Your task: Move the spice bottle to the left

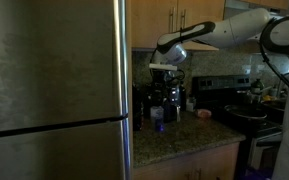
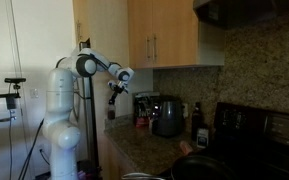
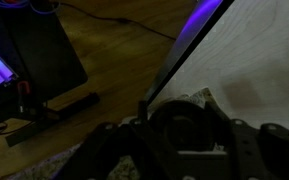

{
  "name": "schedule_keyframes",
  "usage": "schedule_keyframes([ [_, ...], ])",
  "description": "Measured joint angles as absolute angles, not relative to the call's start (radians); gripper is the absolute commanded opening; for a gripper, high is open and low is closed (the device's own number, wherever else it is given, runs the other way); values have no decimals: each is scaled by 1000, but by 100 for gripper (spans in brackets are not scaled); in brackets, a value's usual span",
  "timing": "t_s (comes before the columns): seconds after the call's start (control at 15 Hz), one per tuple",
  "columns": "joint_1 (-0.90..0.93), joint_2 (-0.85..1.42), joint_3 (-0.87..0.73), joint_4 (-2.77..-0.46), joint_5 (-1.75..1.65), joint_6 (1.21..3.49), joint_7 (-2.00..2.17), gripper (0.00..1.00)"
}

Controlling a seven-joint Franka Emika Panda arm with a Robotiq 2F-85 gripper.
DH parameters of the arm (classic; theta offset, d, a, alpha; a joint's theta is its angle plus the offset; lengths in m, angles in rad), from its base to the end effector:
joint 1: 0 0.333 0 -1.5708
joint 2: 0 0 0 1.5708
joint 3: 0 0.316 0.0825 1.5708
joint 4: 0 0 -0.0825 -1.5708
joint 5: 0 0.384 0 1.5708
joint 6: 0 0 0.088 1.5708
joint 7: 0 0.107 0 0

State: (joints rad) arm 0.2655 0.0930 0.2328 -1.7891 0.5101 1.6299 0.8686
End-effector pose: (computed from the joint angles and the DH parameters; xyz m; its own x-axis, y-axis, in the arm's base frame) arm 0.4740 0.3099 0.4901 0.7705 -0.3481 -0.5339 -0.4756 -0.8717 -0.1179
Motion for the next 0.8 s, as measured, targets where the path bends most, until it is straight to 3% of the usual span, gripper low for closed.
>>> schedule_keyframes([
  [0.27, 270, 104, 233, -1789, 500, 1661, 892, 33],
  [0.67, 292, 292, 234, -1756, 480, 1976, 935, 33],
  [0.73, 296, 349, 233, -1739, 467, 2019, 935, 58],
  [0.8, 296, 391, 232, -1728, 465, 2035, 933, 58],
])
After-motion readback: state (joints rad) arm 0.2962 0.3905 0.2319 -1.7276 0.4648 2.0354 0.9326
